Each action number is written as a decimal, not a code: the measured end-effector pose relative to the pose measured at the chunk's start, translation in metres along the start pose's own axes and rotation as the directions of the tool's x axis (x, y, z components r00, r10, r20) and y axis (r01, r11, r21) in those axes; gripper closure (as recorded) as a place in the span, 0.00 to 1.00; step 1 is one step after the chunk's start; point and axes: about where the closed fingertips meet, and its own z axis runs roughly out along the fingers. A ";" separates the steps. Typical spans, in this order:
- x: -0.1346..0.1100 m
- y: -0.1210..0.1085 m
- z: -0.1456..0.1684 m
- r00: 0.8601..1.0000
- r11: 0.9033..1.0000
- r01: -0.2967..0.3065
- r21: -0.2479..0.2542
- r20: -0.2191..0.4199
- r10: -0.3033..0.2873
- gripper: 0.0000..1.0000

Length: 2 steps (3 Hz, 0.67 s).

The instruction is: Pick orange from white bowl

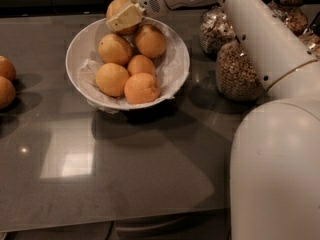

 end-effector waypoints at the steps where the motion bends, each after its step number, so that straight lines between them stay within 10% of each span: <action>1: 0.000 0.000 0.000 1.000 1.000 0.000 0.000 0.000 0.000 0.90; 2: 0.000 0.000 0.000 1.000 1.000 0.000 0.000 0.000 0.000 1.00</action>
Offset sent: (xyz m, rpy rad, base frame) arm 0.0000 0.0000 0.0000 0.0000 0.0000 0.0000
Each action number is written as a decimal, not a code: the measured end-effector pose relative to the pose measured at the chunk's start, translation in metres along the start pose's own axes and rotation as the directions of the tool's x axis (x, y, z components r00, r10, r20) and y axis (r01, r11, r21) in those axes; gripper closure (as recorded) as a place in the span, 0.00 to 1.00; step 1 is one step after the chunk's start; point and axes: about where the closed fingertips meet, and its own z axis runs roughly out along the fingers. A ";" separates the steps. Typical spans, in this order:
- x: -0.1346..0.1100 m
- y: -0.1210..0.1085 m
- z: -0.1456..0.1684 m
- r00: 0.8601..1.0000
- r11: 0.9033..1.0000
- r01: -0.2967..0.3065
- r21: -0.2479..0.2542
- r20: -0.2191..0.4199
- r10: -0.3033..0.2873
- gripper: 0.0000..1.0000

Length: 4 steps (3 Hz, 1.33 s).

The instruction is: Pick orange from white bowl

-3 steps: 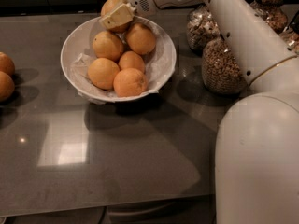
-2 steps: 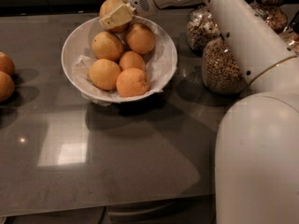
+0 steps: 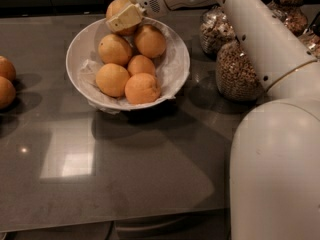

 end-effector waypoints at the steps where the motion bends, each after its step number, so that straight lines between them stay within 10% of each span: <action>1: 0.000 0.000 0.000 1.000 1.000 0.000 0.000 0.000 0.000 1.00; 4: -0.016 0.022 -0.011 0.999 1.000 0.027 -0.006 0.040 -0.027 1.00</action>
Offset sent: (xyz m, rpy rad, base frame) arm -0.0207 0.0079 -0.0004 0.0425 -0.0010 0.0531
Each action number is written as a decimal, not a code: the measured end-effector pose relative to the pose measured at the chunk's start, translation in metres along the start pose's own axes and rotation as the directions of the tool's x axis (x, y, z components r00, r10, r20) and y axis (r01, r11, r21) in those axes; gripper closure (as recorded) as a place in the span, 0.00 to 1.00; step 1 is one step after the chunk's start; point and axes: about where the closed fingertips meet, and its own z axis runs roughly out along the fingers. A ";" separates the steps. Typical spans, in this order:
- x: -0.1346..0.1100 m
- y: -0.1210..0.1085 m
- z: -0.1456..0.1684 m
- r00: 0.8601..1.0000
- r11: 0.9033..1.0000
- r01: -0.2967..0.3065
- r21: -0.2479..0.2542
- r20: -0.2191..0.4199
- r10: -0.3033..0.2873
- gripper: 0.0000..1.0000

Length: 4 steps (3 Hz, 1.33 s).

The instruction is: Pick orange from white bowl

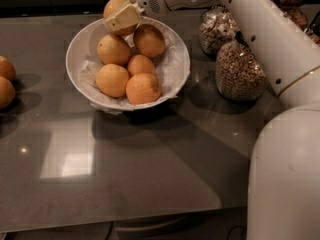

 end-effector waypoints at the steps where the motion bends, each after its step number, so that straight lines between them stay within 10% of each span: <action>1: -0.013 0.012 -0.014 1.000 1.000 0.024 0.020 0.012 -0.024 1.00; 4: -0.005 0.070 -0.080 0.995 0.994 0.099 0.040 0.025 -0.100 1.00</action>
Offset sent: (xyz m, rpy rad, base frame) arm -0.0489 -0.0316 0.0495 0.0069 -0.1161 -0.0335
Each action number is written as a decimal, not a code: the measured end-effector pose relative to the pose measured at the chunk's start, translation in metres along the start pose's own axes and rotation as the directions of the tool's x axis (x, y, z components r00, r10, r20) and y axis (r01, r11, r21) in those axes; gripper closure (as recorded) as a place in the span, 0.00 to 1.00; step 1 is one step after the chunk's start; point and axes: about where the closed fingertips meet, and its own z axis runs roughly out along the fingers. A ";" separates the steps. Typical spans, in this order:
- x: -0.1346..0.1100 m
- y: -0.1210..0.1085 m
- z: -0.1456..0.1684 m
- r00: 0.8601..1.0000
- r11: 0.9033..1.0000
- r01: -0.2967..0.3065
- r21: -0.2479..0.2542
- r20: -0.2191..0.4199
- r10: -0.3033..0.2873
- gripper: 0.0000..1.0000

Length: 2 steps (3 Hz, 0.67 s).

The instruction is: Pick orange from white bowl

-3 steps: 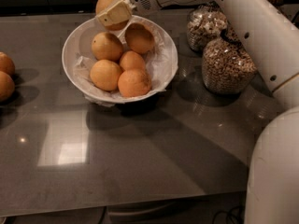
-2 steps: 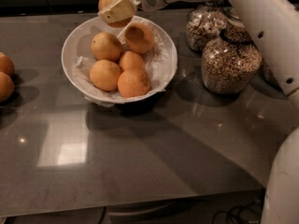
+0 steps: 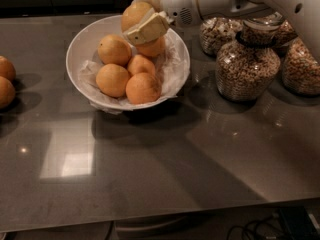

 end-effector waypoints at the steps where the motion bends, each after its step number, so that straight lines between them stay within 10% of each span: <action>1: 0.007 0.040 -0.023 1.000 0.999 0.029 -0.024 0.011 -0.029 1.00; 2: 0.007 0.040 -0.023 1.000 0.999 0.029 -0.024 0.011 -0.029 1.00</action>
Offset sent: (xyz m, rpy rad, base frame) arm -0.0366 -0.0102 -0.0069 -0.0005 -0.0159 0.0323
